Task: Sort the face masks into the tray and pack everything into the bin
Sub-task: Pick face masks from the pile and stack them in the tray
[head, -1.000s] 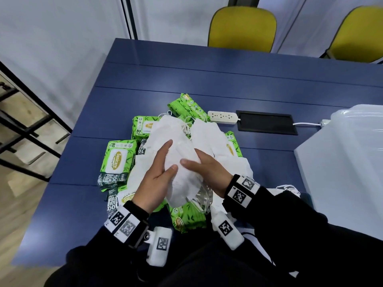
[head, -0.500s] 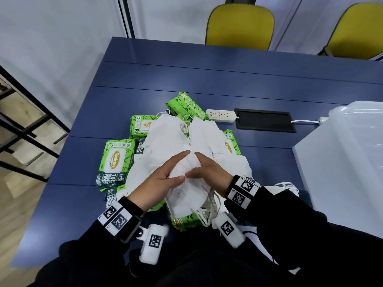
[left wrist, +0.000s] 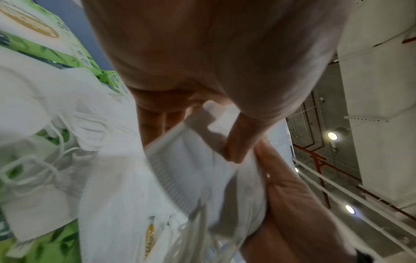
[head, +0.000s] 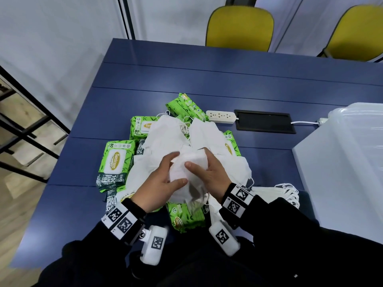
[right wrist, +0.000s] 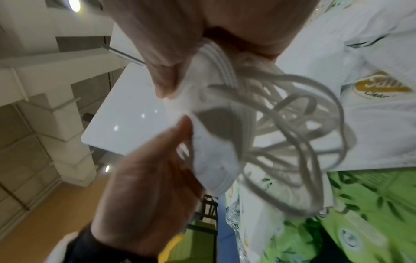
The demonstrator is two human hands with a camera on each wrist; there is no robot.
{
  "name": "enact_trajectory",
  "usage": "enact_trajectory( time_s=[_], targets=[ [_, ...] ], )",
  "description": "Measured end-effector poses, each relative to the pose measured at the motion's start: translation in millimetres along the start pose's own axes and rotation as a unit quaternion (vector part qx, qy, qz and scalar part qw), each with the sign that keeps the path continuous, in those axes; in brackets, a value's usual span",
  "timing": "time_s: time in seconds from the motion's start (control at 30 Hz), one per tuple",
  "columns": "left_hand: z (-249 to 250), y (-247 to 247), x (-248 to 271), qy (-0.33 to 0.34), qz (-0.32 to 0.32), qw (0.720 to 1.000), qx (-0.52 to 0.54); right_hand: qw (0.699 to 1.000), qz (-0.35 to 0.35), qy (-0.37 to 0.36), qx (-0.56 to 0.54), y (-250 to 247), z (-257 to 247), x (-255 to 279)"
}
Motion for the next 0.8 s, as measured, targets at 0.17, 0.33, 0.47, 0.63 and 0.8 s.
enact_trajectory(
  time_s=[0.17,0.33,0.47,0.63,0.8],
  targets=[
    [-8.6,1.2,5.5,-0.056,-0.026,0.985,0.159,0.983,-0.071,0.094,-0.138,-7.7,-13.0,-7.0],
    [-10.8,8.8,8.5,-0.124,-0.093,0.942,0.298,0.973,-0.132,0.12,-0.149,-10.0,-14.8,-8.5],
    [-7.6,14.3,9.4,-0.093,-0.085,0.972,0.198,0.96,-0.05,0.16,-0.226,-3.2,-6.3,-14.0],
    [-3.0,-7.1,13.5,-0.058,-0.148,0.987,0.011,0.927,0.062,0.255,-0.269,-7.8,8.2,-19.8],
    [-4.4,-4.0,19.7,-0.026,-0.194,0.979,-0.052,0.918,0.058,0.314,-0.235,-6.8,13.1,-16.7]
  ],
)
Point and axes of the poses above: each hand's wrist, its own x-axis away from the middle knuckle, its own y-axis out of the palm, z = x × y, the point moved 1 cm from there along -x, towards the middle knuckle, and after that the axes turned 5 degrees about z, right-handed, at the moved point
